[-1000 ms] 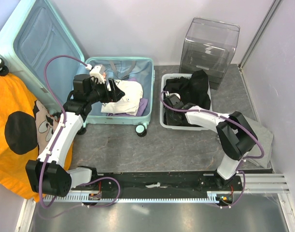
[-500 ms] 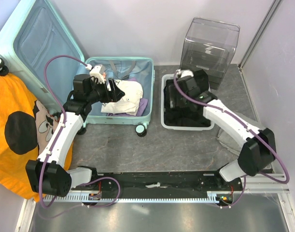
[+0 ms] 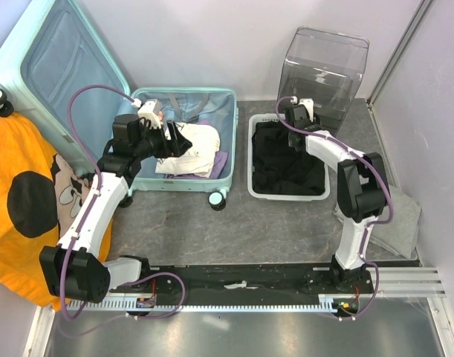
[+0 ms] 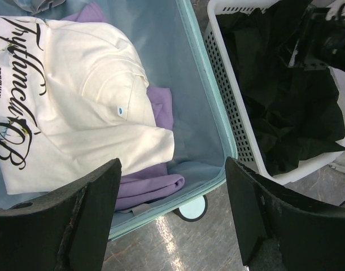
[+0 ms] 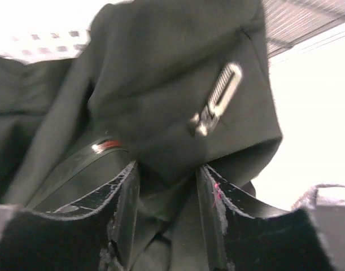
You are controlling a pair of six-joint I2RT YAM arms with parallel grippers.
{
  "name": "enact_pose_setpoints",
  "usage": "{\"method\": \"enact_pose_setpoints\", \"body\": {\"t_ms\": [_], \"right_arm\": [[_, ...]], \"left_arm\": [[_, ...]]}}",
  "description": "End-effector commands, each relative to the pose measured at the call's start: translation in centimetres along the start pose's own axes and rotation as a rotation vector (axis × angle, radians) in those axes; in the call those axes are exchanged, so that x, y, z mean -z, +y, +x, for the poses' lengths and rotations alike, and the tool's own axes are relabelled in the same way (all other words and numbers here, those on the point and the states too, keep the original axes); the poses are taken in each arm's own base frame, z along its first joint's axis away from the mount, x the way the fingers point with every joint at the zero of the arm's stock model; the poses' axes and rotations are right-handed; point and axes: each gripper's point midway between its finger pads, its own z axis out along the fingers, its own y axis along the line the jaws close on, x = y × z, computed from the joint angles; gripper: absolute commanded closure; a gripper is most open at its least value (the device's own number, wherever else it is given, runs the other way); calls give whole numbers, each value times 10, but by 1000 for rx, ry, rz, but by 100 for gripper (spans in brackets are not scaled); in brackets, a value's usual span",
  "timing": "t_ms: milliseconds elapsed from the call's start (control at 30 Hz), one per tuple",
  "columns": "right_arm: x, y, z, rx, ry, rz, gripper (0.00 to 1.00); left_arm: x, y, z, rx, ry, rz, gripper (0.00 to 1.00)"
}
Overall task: Open, take out, and arrange the luggage
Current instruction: Place the clothes in the bin, then pick up the clothes from the luggage.
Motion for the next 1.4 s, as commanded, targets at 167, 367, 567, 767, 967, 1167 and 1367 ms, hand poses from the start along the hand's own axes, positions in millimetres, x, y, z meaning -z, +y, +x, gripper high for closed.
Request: {"method": "enact_pose_setpoints", "body": {"t_ms": [167, 367, 567, 767, 967, 1167, 1367], "right_arm": [[-42, 13, 33, -81, 85, -110, 53], [0, 8, -13, -97, -16, -194, 40], [106, 25, -97, -143, -277, -382, 16], [180, 97, -108, -144, -386, -652, 14], [196, 160, -78, -158, -284, -896, 16], [206, 176, -59, -152, -258, -993, 17], [214, 173, -50, -160, -249, -1024, 17]], "left_arm": [[-6, 10, 0, -38, -4, -34, 19], [-14, 10, 8, -39, 31, -12, 19], [-19, 22, 11, -47, 43, -60, 19], [-26, 56, 6, 22, 35, -130, 19], [-36, 112, 0, 143, 27, -210, 28], [-52, 151, -16, 85, 32, -350, 35], [-90, 186, -16, 35, 114, -390, 50]]}}
